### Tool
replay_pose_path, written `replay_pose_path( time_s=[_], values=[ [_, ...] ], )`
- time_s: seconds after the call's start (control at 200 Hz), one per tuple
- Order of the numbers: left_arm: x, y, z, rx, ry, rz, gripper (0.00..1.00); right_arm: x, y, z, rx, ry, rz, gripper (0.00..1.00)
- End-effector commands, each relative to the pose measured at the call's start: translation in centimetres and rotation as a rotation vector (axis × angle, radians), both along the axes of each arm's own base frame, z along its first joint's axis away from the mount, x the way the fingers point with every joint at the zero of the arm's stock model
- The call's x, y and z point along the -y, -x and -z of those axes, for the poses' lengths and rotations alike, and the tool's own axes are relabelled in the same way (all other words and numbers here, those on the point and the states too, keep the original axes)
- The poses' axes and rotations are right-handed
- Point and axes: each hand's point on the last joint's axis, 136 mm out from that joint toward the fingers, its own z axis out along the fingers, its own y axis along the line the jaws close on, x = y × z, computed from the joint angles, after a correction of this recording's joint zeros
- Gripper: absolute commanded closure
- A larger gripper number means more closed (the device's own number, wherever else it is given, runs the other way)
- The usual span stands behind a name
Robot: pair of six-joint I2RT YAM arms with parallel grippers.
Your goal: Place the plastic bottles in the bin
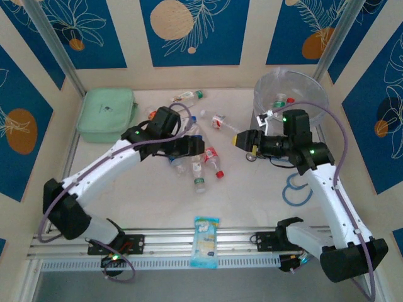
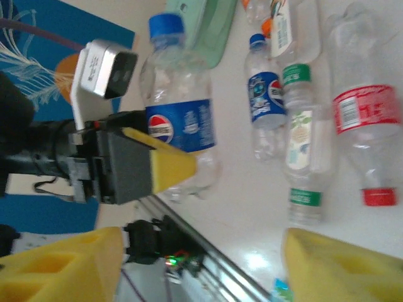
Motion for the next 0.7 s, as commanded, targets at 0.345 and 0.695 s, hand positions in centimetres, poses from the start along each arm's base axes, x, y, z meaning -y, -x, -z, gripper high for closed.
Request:
replay_pose_path(
  time_s=[0.345,0.695],
  values=[
    [5.1,1.0,-5.1,0.202,0.214,0.337,0.81,-2.7,-3.4,-1.2,-0.008,-0.051,-0.001,0.21],
    [6.2,2.7,-7.0,0.216,0.342,0.455,0.80,-5.2,-4.2,-2.2,-0.045,-0.099,-0.099,0.15]
  ],
)
